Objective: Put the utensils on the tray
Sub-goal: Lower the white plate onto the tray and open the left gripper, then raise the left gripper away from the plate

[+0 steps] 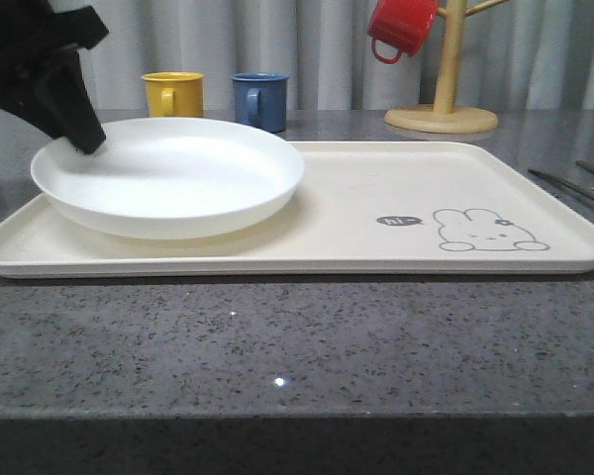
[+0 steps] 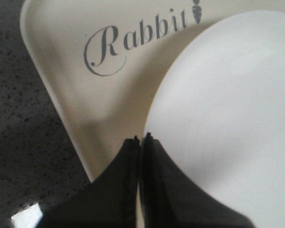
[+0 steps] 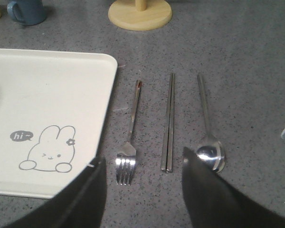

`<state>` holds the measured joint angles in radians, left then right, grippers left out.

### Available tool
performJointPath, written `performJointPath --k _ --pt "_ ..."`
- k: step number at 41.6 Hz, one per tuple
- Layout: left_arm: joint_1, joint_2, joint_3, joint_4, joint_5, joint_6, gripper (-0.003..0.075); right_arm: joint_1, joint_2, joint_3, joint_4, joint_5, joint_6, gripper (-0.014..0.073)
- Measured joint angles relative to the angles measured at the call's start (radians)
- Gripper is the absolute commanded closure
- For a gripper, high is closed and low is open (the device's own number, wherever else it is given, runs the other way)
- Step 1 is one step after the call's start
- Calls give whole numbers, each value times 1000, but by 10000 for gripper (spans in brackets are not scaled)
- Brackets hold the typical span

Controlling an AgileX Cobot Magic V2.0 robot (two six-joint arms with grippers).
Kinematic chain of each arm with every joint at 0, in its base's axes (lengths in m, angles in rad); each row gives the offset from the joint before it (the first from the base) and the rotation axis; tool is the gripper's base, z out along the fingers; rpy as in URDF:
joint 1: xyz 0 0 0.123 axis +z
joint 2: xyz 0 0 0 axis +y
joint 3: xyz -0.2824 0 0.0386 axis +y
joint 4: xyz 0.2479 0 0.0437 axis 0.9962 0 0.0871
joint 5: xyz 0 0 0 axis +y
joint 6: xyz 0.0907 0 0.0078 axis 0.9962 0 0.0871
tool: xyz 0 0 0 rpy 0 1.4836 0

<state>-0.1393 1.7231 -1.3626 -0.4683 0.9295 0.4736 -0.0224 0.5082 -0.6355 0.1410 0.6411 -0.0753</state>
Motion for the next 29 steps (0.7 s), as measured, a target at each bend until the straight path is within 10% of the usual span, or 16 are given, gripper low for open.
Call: performJointPath --k 5,16,29 --pt "-2 36 0 -18 -8 0 721 0 0 0 0 0 0 197" --pt "-2 51 0 -28 -9 0 351 0 0 0 0 0 0 197" --pt "-33 -28 -63 17 49 0 351 0 0 0 0 0 0 197"
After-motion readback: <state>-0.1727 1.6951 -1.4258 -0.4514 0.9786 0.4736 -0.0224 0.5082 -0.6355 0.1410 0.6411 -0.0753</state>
